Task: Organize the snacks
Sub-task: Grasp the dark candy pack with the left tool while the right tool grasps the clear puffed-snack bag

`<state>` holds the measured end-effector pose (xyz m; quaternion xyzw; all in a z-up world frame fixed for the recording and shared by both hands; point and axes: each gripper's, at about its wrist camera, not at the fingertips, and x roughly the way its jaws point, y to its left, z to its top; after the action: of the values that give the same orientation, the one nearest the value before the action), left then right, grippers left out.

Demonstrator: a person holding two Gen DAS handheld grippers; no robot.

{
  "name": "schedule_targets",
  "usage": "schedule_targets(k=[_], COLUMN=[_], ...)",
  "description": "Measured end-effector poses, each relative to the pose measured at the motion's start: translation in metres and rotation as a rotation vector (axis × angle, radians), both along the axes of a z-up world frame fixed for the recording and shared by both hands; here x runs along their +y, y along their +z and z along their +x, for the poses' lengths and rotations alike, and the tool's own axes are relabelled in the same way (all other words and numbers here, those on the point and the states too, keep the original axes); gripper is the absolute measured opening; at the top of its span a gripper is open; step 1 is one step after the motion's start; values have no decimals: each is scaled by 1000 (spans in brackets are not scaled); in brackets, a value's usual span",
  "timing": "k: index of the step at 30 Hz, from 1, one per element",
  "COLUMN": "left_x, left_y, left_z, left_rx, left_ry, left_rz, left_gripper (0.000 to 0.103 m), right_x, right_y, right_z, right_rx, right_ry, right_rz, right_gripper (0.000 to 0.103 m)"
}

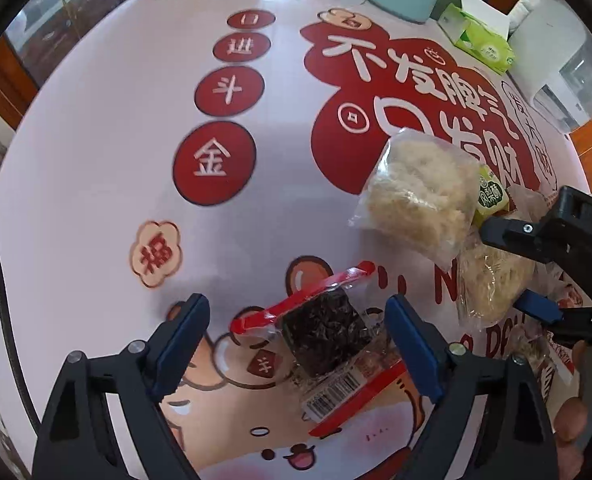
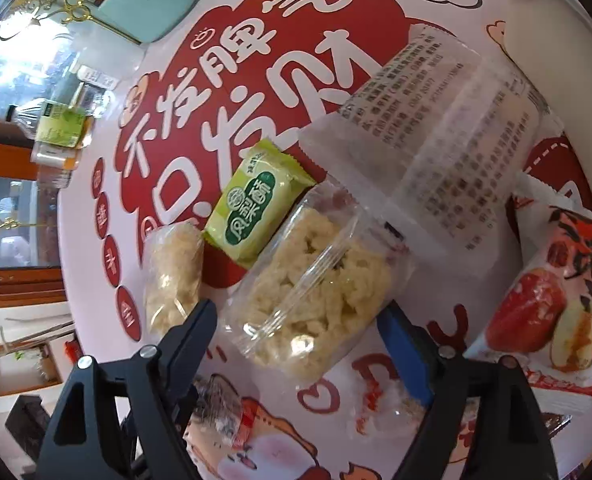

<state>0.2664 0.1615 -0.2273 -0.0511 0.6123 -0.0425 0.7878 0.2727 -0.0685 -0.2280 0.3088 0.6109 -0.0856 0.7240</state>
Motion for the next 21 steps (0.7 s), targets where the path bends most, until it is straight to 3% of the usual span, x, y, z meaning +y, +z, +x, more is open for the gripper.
schedule_targets(k=[3, 6, 9, 12, 21], left_x=[-4, -11, -13, -13, -5], left_y=[-5, -4, -2, 2, 16], left_z=[0, -1, -3, -8, -42], left_rx=[9, -13, -26, -53, -91], left_ry=[3, -17, -31, -54, -112], left_rz=[10, 36, 35, 25, 53], left_gripper=[87, 77, 72, 54, 52], right_x=[8, 13, 14, 11, 5], right_y=[0, 1, 3, 4, 7], right_z=[7, 9, 8, 6, -28], right_rx=[14, 9, 8, -12, -44], right_ry=[15, 25, 50, 78, 164], right_rz=[-60, -99, -158, -163, -128], right_gripper=[86, 84, 70, 64, 62])
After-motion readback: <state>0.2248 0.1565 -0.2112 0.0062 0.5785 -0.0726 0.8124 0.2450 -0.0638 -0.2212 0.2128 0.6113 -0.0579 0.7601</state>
